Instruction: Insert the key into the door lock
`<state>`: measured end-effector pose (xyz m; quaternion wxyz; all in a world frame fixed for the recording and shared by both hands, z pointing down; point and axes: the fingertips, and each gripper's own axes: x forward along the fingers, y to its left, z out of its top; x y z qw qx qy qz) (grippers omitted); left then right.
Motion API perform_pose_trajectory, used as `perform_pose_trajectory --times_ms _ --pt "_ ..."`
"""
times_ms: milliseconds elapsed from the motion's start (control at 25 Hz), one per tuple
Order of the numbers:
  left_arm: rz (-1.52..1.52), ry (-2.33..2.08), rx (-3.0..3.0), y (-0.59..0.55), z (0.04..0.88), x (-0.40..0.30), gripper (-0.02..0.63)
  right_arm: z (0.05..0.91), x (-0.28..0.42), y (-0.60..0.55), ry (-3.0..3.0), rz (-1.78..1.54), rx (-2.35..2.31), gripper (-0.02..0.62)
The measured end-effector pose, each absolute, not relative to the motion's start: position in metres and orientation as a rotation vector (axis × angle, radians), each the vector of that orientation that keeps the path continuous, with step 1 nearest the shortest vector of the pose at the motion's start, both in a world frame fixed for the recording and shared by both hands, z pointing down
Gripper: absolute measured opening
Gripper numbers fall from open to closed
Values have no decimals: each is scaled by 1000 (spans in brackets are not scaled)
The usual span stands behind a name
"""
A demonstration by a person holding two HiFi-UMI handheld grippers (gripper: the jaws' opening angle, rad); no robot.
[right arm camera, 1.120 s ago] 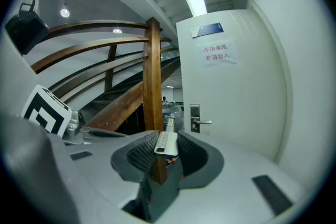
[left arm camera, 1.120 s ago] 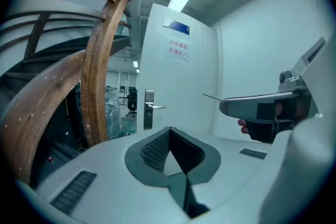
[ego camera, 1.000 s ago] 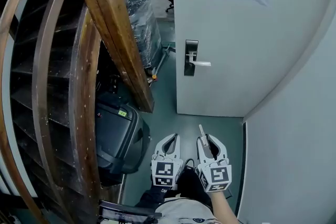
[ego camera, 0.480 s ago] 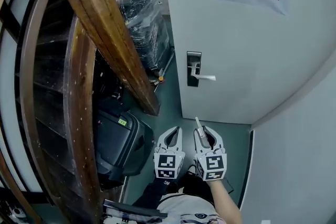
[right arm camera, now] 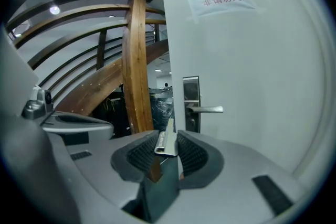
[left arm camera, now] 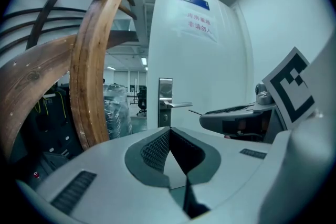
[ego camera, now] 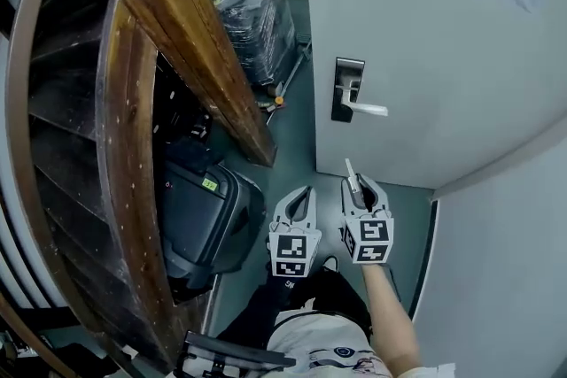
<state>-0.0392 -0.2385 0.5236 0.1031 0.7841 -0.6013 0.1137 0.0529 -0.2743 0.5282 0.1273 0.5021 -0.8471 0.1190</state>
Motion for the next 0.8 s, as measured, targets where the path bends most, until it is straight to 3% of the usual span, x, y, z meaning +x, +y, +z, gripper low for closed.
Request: perform_pose_trajectory --times_ms 800 --pt "337 -1723 2292 -279 629 -91 5 618 36 -437 -2332 247 1619 118"
